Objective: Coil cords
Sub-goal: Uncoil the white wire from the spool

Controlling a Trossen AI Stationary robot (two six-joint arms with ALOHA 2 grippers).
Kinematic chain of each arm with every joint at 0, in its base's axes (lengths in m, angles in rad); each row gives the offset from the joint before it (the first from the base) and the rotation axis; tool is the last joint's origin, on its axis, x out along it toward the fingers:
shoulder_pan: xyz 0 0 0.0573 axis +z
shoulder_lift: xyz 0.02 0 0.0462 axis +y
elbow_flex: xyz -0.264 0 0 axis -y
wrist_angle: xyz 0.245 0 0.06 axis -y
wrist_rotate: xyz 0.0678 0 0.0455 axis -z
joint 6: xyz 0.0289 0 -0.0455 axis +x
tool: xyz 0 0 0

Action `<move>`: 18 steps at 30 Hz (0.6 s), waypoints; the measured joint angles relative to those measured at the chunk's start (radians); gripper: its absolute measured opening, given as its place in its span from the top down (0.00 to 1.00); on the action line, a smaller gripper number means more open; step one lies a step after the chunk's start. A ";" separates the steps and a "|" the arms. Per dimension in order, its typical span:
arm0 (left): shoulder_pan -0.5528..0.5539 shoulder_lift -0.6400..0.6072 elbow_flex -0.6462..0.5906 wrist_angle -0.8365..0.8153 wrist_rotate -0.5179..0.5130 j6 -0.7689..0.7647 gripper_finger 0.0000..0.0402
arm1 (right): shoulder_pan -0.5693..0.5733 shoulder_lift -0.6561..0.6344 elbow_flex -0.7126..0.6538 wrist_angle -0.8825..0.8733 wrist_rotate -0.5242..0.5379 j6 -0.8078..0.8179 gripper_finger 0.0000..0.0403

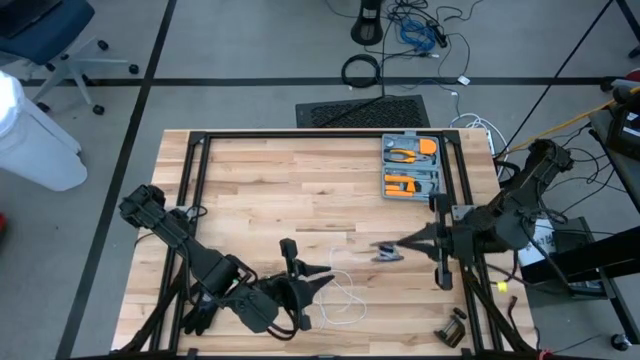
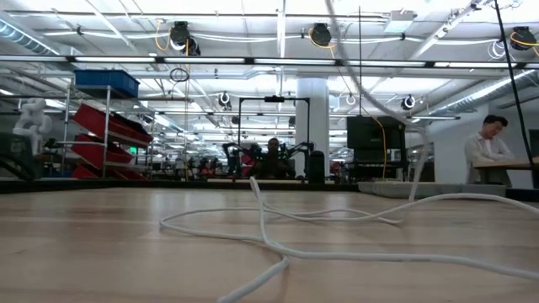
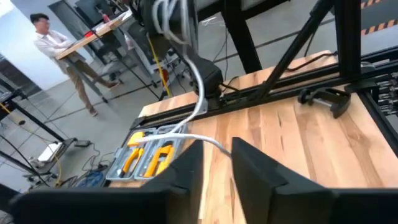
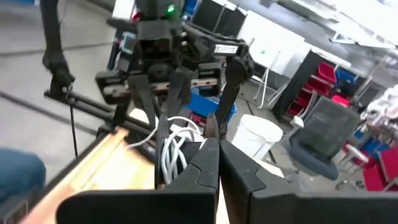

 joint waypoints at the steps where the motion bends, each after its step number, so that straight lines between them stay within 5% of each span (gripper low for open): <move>1: 0.000 0.000 0.000 0.000 0.000 0.000 0.74 | 0.004 0.000 0.000 -0.006 0.001 -0.013 1.00; 11: 0.000 0.000 0.000 -0.005 0.001 -0.003 0.66 | 0.033 0.045 0.000 -0.156 0.007 -0.143 1.00; 18: 0.004 0.005 0.000 0.001 0.055 -0.030 0.66 | 0.033 0.047 0.000 -0.105 0.012 -0.143 1.00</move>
